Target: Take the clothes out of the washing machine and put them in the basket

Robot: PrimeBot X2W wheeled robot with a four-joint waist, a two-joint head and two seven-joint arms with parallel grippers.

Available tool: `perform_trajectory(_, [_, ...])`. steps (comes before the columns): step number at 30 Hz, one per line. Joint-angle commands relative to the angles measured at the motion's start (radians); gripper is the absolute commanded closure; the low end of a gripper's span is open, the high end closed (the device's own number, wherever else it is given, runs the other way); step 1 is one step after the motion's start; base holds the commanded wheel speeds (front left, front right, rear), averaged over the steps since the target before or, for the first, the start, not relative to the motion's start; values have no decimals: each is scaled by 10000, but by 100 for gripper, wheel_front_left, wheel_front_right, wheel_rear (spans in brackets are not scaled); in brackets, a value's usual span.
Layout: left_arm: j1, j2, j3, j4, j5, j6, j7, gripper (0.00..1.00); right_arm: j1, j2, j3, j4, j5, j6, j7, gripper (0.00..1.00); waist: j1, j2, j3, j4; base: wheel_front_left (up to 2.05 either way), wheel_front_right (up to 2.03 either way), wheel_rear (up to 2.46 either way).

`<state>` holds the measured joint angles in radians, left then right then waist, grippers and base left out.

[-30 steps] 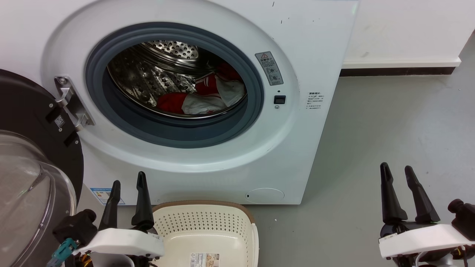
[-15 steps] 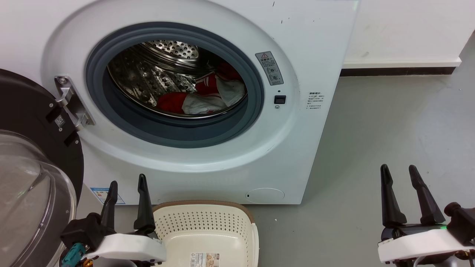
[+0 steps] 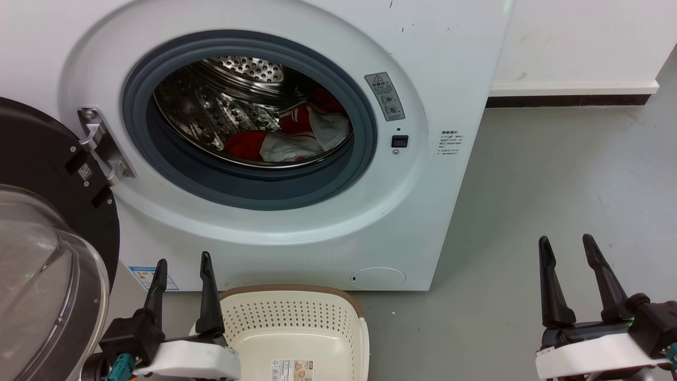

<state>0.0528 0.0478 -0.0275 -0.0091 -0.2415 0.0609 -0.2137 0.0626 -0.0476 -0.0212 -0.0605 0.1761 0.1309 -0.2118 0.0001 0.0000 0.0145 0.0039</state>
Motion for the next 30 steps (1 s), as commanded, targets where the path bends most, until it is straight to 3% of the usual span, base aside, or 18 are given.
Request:
perform_trajectory(1, [57, 30, -32, -99, 236, 39, -77, 0, 68, -43, 26, -116, -261, -3, -107, 0, -1, 0, -5, 3, 0, 0, 0])
perform_trajectory(24, [379, 35, -159, -140, 1777, 282, -501, 0, 388, -42, 1, -156, -1551, -5, -536, 0, -1, 0, -77, 2, 0, 0, 0])
perform_trajectory(30, [428, 35, -100, -14, 1728, 301, -521, 0, 422, -39, 10, -53, -1539, -5, -537, 0, -1, 0, -96, 12, 0, 0, 0])
